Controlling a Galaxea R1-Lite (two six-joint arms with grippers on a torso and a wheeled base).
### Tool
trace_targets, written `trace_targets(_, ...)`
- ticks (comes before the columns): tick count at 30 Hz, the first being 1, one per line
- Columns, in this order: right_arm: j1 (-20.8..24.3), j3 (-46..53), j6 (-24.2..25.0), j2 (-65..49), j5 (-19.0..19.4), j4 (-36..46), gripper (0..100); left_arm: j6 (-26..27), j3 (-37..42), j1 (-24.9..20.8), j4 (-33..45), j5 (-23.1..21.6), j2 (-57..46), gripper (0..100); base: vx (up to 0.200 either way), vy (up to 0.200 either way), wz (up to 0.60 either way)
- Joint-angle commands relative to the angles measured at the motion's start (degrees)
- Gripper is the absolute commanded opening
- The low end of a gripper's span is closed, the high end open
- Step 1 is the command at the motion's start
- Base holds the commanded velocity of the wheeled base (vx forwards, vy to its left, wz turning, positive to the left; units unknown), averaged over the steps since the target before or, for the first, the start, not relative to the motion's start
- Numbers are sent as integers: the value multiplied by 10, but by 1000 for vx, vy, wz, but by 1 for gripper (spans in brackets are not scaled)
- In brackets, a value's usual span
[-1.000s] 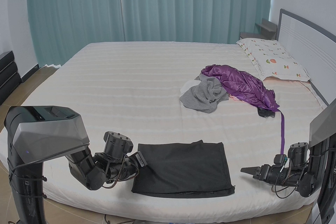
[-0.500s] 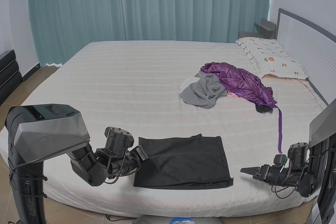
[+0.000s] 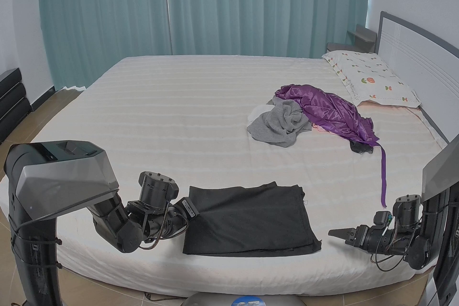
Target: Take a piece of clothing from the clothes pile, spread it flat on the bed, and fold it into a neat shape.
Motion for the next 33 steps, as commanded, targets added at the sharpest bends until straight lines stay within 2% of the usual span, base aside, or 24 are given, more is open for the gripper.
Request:
trace_targets(1, -1, 4, 0, 0, 0, -8, 100, 0, 5, 5, 0, 0, -6, 0, 0, 200, 0)
trace_targets(21, -1, 3, 1, -2, 0, -8, 100, -1, 16, 40, -1, 1, -20, 0, 0, 200, 0)
trace_targets(33, 6, -1, 23, -22, -1, -8, 100, 0, 16, 44, -1, 1, -20, 0, 0, 200, 0)
